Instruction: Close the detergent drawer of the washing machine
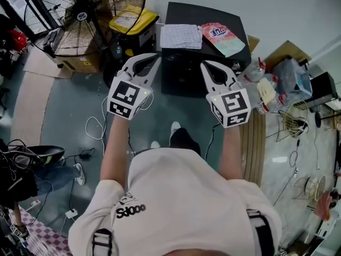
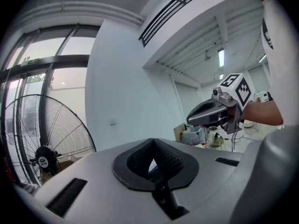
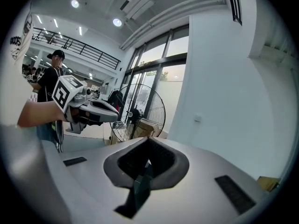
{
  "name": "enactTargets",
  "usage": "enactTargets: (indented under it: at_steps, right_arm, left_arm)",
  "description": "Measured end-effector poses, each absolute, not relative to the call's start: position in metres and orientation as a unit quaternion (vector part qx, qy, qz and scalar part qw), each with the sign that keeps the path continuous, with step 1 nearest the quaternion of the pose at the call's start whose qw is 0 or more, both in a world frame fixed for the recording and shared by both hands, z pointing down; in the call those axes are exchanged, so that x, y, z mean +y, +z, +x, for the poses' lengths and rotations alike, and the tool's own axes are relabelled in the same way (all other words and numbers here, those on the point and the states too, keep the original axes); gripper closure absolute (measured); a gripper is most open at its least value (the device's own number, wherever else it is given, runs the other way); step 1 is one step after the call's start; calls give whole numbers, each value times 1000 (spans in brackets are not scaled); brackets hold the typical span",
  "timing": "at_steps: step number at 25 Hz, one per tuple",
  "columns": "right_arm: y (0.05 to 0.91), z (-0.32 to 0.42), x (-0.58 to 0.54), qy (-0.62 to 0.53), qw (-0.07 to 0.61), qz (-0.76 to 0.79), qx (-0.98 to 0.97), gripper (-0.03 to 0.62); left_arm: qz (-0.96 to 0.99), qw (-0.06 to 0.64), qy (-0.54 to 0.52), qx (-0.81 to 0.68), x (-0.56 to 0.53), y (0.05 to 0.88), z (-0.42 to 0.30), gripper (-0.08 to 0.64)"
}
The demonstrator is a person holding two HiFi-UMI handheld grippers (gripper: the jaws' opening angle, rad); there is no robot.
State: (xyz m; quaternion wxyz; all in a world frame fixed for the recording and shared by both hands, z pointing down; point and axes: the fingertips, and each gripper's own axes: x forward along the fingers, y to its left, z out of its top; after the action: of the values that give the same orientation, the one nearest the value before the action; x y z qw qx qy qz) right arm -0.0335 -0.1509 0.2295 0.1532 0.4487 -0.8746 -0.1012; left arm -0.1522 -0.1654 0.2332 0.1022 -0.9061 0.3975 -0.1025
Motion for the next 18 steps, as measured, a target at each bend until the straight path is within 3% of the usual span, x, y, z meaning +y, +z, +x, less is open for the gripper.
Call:
enactTargets:
  at_steps: [18]
  right_arm:
    - [237, -37, -148, -102, 158, 447, -875, 586]
  left_arm:
    - [-907, 92, -105, 397, -159, 241, -154, 541]
